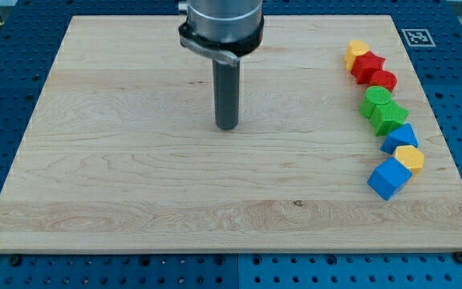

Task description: Move the yellow heart to the parallel left of the red circle

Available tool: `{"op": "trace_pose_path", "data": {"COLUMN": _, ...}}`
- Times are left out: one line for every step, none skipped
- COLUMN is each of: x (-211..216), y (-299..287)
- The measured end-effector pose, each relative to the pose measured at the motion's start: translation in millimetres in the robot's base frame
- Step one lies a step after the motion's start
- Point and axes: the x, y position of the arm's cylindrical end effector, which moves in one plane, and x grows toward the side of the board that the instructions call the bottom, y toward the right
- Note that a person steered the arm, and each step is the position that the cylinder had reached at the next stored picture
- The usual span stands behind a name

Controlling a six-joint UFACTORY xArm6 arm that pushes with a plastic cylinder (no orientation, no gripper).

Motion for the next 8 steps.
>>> {"op": "trace_pose_path", "data": {"x": -76.4, "y": -19.8}}
{"op": "trace_pose_path", "data": {"x": -155.3, "y": -16.2}}
{"op": "trace_pose_path", "data": {"x": -174.9, "y": 34.0}}
{"op": "trace_pose_path", "data": {"x": -175.1, "y": 70.7}}
{"op": "trace_pose_path", "data": {"x": -188.7, "y": 118.0}}
{"op": "trace_pose_path", "data": {"x": -188.9, "y": 192.4}}
{"op": "trace_pose_path", "data": {"x": -178.5, "y": 254.2}}
{"op": "trace_pose_path", "data": {"x": -156.3, "y": 268.9}}
